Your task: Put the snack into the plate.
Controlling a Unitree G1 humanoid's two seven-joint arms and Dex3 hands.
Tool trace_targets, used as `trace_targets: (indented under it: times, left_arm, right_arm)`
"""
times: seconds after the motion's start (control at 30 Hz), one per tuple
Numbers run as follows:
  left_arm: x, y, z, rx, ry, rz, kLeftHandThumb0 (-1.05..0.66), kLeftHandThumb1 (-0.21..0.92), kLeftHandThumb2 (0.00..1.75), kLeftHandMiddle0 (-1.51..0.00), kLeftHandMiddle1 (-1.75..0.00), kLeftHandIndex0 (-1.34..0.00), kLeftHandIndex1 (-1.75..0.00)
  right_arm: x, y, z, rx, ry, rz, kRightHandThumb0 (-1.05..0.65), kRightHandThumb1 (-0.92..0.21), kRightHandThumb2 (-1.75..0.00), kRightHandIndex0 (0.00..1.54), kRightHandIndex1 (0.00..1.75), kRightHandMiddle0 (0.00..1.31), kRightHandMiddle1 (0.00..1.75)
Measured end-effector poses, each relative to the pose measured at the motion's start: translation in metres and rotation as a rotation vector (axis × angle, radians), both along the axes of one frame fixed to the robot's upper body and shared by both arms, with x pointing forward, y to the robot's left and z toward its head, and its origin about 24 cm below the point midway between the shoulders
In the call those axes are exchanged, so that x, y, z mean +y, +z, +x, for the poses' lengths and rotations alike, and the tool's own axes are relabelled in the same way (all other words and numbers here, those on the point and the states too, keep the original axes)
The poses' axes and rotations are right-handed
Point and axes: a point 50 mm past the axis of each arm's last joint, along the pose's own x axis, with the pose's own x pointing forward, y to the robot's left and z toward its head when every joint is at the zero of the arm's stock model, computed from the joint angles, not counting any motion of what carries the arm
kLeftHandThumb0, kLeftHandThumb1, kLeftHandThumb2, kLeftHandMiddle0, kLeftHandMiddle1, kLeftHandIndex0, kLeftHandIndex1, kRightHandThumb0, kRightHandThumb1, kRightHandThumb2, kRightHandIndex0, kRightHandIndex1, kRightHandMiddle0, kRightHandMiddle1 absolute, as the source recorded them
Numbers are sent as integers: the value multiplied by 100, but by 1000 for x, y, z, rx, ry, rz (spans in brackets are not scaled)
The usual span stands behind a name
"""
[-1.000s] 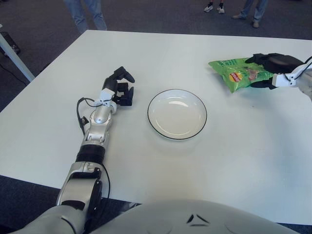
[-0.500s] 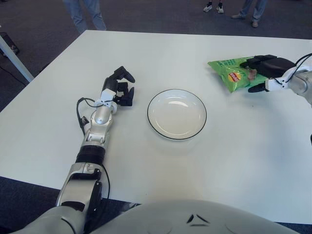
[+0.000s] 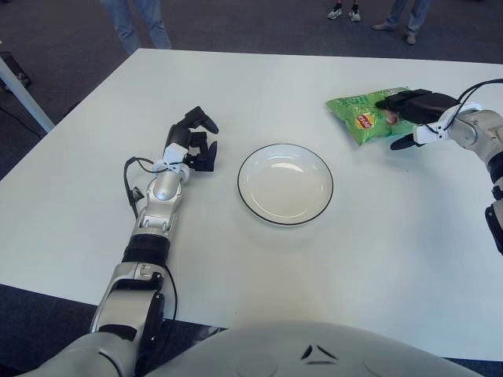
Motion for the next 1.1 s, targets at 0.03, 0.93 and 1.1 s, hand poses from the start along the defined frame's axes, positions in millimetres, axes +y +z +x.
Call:
trace_targets:
  times: [0.03,0.93,1.1]
  left_arm:
    - [0,0,0,-3,2,4,-53,17,149,-125,-175,-73,-175]
    - [-7,5,-5,-101,3,126,-57,12,156,-128,-175,-78,-175]
    - [-6,6,-5,-114,-4,130,-55,14,153,-129,-175,-76,-175]
  right_arm:
    - [1,-1,1,-9,-1,-5,-105,-92,-26,0,0,0,25]
    - [11,-43,0,-468,-71,-95,-10,-32,-119,43,151,45,167]
    - [13,-43,-4,-578,-19,-119,-1,-15,-139,75,139,65,173]
